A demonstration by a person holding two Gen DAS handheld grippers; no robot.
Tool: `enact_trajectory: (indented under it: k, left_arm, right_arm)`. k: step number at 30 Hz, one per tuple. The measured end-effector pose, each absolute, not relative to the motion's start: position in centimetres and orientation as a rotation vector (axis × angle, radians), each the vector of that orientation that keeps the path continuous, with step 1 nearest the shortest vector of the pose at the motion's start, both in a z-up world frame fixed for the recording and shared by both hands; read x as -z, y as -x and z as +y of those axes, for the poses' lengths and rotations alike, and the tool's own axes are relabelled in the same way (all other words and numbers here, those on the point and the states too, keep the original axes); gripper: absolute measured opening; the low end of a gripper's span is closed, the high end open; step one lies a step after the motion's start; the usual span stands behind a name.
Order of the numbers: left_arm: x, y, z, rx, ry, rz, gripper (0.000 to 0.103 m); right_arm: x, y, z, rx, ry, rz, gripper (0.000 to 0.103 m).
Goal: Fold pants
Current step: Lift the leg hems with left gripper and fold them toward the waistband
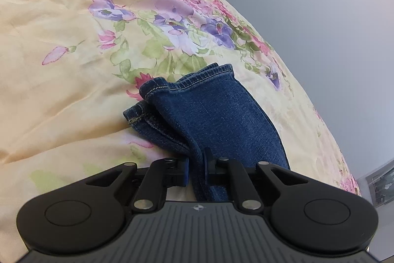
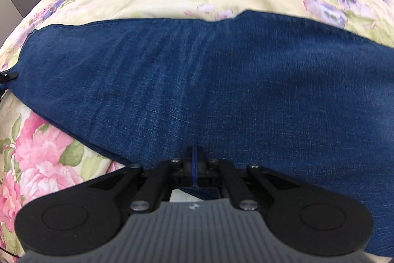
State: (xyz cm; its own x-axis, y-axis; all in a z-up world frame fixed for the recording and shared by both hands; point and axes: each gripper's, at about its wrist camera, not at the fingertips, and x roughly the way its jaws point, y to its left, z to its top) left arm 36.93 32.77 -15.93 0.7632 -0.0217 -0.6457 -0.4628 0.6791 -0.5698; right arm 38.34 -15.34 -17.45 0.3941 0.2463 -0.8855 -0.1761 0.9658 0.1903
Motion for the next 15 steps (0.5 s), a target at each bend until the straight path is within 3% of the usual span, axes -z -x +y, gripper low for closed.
enact_trajectory:
  k: [8, 15]
  left_arm:
    - [8.9, -36.5, 29.8, -0.251, 0.68, 0.599, 0.007]
    - [-1.0, -36.5, 18.7, -0.18, 0.346, 0.484, 0.007]
  right_arm:
    - [15.6, -38.9, -17.7, -0.293, -0.189, 1.159, 0.0]
    - [11.4, -36.6, -24.1, -0.286, -0.277, 1.08, 0.0]
